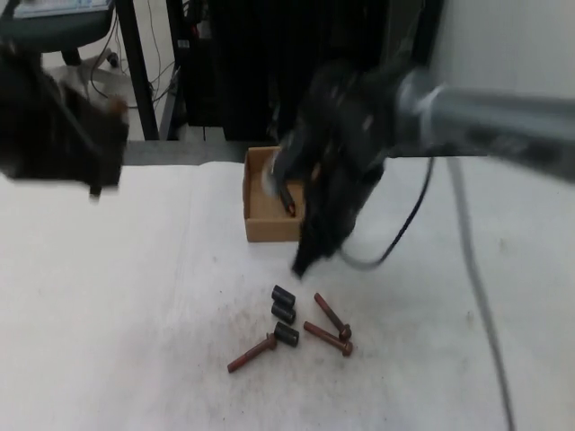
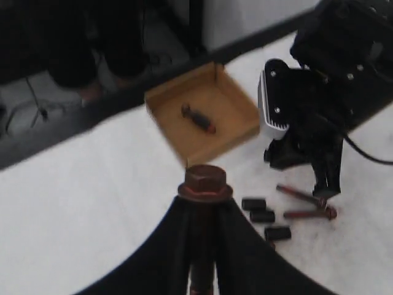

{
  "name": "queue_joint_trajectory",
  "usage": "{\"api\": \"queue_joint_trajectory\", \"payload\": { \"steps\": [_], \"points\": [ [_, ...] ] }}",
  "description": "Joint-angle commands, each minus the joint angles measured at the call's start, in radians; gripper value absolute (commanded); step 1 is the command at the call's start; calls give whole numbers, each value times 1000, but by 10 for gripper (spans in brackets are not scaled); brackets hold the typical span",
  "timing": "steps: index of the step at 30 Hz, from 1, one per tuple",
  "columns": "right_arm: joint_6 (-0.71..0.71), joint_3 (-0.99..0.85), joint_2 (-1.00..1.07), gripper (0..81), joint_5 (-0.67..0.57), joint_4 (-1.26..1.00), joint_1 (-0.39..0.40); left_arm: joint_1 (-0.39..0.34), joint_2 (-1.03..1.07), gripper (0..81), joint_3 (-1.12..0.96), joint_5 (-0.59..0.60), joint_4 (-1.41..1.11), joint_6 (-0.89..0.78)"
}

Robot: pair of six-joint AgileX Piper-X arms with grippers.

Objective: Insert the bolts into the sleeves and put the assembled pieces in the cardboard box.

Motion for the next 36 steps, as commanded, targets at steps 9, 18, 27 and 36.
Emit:
{"api": "queue_joint_trajectory", "payload": {
  "steps": [9, 18, 27, 36],
  "points": [
    [370, 230, -519, 8, -585, -358, -73, 3, 10, 1, 124, 372, -809, -435],
    [396, 578, -797, 8, -736, -719, -10, -21, 165, 1, 172, 598, -1190, -605],
    [537, 817, -800, 8, -532, -1269, 117, -122, 233, 1, 174, 655, -1217, -659],
    [537, 874, -779, 8, -507, -1361, 120, -137, 233, 1, 174, 654, -1351, -714]
  ]
}}
